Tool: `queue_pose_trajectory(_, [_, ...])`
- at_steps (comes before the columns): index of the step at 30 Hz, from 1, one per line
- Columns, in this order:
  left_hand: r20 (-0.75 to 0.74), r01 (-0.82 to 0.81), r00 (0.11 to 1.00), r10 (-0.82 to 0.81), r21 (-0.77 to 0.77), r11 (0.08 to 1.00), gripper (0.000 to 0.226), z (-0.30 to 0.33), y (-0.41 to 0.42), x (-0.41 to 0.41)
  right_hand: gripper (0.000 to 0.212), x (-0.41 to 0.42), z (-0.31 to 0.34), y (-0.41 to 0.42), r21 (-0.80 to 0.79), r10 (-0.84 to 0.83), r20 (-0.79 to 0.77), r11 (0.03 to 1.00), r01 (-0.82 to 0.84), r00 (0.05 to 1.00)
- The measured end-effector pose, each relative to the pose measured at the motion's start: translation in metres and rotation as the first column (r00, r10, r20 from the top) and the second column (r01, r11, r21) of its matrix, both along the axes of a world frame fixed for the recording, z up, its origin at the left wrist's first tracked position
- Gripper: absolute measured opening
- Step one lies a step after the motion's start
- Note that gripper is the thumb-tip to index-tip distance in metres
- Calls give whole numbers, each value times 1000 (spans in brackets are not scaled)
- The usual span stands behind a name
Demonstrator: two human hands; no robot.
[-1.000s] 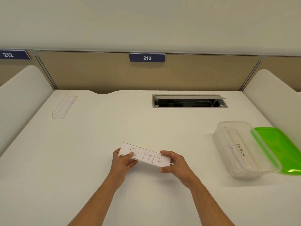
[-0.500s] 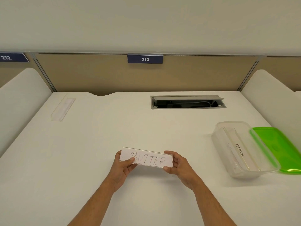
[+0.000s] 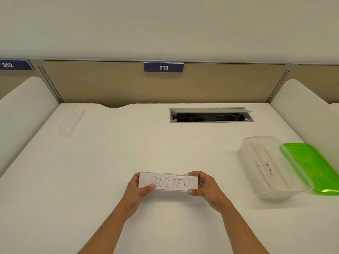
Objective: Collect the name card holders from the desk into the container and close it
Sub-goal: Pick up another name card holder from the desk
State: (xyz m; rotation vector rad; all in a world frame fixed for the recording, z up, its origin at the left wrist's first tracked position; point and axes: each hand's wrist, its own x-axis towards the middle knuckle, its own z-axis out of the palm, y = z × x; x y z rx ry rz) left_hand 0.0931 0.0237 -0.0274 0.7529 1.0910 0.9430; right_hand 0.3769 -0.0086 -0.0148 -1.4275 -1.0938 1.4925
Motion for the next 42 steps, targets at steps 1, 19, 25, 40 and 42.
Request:
queue_pose_trajectory(1, [-6, 8, 1000, -8, -3, 1000, 66, 0, -1, -1, 63, 0, 0, -1, -1, 2, 2, 1000, -2, 1000])
queue_pose_trajectory(19, [-21, 128, 991, -129, -15, 992, 67, 0, -3, 8, 63, 14, 24, -21, 16, 94, 273, 995, -103, 957])
queue_pose_trajectory(25, [-38, 210, 977, -211, -18, 977, 63, -2, -3, 22, 49, 17, 34, -26, -3, 156, 467, 985, -175, 870])
queue_pose_trajectory(40, [-188, 339, 930, -314, 118, 933, 59, 3, -9, 69, 49, 50, 32, -63, 50, -67, 501, 998, 48, 863])
queue_pose_trajectory(42, [-285, 362, 907, -309, 154, 920, 48, 5, -12, 78, 48, 57, 33, -68, 73, -117, 508, 993, 93, 853])
